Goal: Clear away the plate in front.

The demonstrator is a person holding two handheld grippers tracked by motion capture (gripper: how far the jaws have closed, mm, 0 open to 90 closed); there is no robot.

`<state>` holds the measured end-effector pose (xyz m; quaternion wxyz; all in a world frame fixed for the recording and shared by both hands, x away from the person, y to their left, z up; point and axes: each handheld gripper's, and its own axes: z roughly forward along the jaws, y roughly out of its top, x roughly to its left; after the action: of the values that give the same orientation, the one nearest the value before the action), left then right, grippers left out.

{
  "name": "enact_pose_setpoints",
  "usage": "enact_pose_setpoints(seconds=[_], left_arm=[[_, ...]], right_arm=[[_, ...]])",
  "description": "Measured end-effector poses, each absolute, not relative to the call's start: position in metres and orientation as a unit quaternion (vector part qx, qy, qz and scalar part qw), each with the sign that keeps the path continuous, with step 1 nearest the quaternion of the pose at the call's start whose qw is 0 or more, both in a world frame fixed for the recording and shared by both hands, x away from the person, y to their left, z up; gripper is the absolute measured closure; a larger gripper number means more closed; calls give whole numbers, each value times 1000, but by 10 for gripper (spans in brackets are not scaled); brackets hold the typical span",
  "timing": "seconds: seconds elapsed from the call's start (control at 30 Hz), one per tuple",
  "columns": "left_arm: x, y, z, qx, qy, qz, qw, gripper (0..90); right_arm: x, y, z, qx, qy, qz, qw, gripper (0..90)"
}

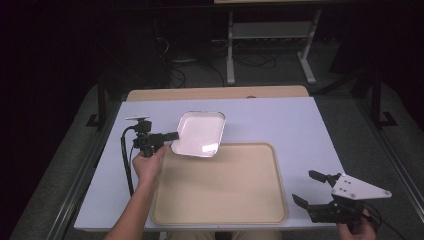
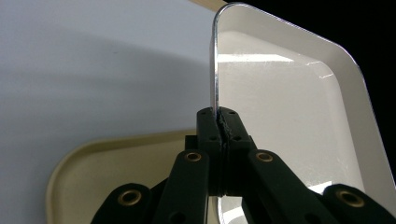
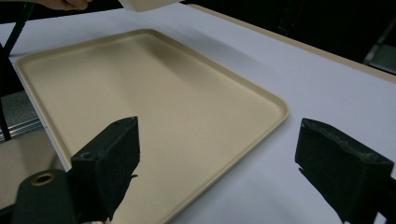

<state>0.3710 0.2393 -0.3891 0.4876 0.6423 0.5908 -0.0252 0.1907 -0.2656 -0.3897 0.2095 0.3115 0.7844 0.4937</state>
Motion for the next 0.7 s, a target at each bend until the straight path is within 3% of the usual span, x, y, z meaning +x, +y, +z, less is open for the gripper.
enact_pose_setpoints(seconds=[0.7], left_arm=[[338,234,-395,657,584,-30,476,887]], right_arm=[[190,-263,-389,309,785,494,210,130]])
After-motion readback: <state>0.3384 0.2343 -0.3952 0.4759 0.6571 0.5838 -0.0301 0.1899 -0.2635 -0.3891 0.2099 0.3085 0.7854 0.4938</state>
